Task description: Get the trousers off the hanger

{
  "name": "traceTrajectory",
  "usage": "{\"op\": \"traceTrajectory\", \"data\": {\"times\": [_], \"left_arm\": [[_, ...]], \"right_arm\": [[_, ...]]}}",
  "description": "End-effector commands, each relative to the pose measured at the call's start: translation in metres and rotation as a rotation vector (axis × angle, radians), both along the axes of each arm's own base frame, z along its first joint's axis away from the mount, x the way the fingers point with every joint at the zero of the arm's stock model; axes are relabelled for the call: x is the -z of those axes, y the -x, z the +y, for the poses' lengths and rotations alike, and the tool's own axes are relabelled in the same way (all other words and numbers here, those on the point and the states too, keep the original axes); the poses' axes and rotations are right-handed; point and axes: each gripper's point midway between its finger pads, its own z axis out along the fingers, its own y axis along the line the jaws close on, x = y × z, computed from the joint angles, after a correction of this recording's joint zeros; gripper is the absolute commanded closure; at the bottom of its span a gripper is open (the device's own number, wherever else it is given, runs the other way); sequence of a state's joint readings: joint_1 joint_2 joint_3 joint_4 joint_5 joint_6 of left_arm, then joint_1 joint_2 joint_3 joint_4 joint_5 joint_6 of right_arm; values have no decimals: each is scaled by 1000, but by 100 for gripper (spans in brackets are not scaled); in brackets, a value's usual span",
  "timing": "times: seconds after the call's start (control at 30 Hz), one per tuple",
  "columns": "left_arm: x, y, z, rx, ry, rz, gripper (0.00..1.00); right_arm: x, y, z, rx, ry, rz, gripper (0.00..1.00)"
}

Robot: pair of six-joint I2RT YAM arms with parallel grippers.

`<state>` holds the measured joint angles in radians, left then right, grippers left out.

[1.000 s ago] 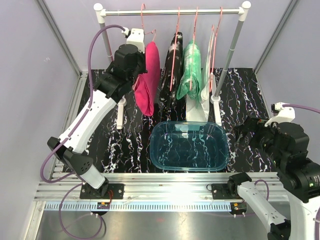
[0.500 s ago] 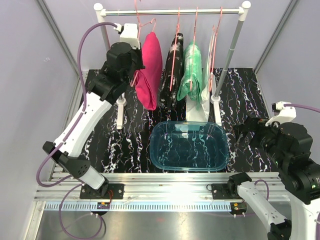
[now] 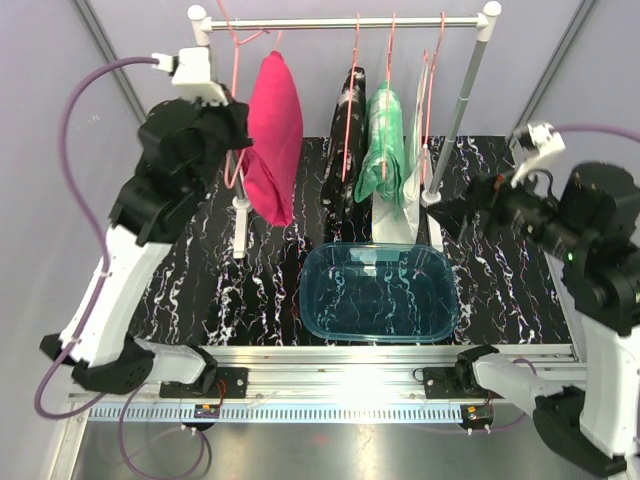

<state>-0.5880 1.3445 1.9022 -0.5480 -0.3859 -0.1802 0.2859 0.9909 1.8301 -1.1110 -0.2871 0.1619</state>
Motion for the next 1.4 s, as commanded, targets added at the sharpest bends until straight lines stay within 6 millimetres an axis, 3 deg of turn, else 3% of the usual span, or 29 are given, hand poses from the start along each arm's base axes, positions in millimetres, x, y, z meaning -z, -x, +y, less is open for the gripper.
{"op": "traceTrajectory", "data": {"times": [0.0,0.17,0.33,0.4,0.47,0.5,0.53,0.57,0.73,0.8,0.93,1.07,1.37], "left_arm": [[-93,57,35,14,223,-256,100],[-82,92,56,16,265,-217,100],[-72,122,70,42,318,-187,100],[-65,129,67,71,334,-150,100],[-59,136,66,91,354,-111,100],[-57,139,66,95,361,-98,100],[-52,140,65,101,377,-69,100],[-51,145,67,105,391,-67,100],[-39,157,75,86,483,-21,100],[-37,162,77,92,511,-20,100],[-38,164,71,128,553,-22,100],[-40,166,64,171,571,-31,100],[-46,175,67,193,634,-60,100]], "right_arm": [[-30,0,50,-265,-70,-6,1],[-54,-7,96,-465,-155,14,1],[-76,3,127,-621,-256,-53,1],[-68,14,152,-718,-194,-97,1],[-55,-3,175,-664,-91,-149,0],[-50,9,194,-697,-57,-161,1],[-40,-9,207,-614,9,-164,0],[-36,-14,216,-577,45,-186,1],[-31,-11,270,-445,66,-374,1],[-33,-9,278,-400,34,-410,1],[-20,11,314,-430,-52,-452,1],[-8,19,339,-437,-42,-466,1],[-5,16,372,-444,-18,-523,0]]}}
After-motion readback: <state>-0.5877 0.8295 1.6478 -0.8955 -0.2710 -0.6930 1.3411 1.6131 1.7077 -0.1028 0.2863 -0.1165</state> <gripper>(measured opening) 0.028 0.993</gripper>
